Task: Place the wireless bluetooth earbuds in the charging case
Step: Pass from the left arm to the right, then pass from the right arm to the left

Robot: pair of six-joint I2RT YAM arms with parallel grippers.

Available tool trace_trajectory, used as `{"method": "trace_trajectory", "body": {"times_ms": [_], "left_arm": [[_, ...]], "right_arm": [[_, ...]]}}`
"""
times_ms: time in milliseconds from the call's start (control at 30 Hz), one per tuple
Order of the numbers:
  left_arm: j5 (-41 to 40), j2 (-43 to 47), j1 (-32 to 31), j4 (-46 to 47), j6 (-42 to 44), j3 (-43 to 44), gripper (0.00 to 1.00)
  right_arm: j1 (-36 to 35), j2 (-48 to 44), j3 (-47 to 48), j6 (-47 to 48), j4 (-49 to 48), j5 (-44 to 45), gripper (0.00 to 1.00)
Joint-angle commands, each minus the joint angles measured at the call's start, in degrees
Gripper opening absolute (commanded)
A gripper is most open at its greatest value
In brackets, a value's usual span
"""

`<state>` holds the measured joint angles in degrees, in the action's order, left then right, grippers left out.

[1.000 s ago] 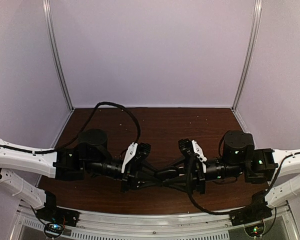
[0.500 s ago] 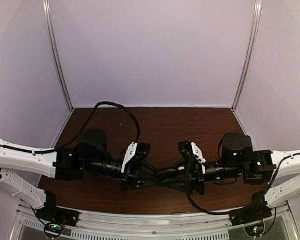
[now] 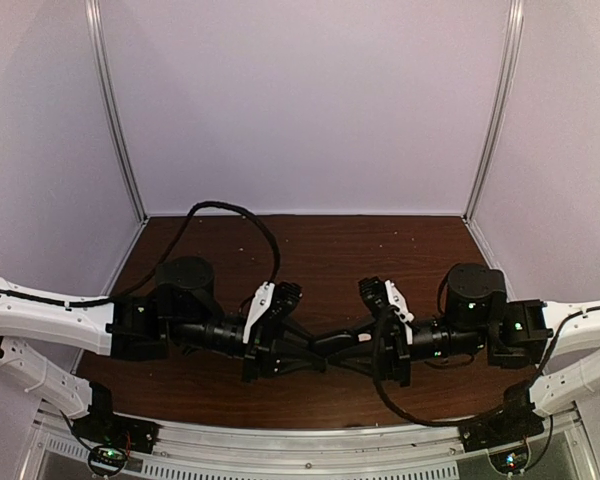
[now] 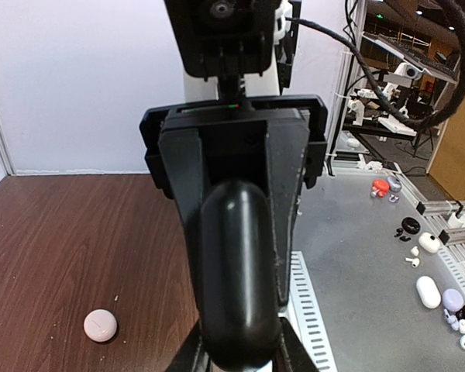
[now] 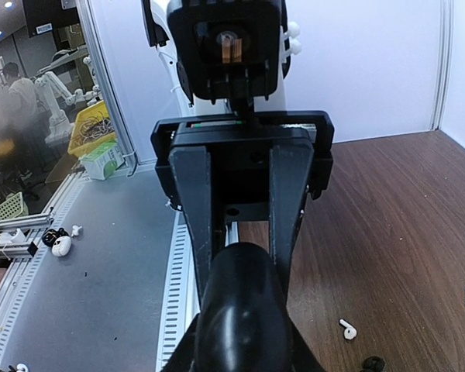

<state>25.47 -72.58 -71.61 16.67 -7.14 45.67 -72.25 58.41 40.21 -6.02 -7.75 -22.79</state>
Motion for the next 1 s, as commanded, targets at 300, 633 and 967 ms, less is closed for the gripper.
{"method": "trace_trajectory", "body": {"times_ms": [300,633,967], "left_arm": [[-1.9,1.5,0.1,2.6,-0.1,0.5,0.42],[-6.9,3.0,0.1,3.7,-2.2,0.5,0.63],[-10.8,0.8,0.2,2.2,-2.4,2.1,0.60]], "right_arm": [[1.2,-1.8,-1.0,-0.3,-2.4,-1.0,0.15],[1.7,-0.4,-1.3,1.9,-0.2,1.3,0.11],[1.8,0.1,-0.8,2.7,0.2,0.6,0.09]]}}
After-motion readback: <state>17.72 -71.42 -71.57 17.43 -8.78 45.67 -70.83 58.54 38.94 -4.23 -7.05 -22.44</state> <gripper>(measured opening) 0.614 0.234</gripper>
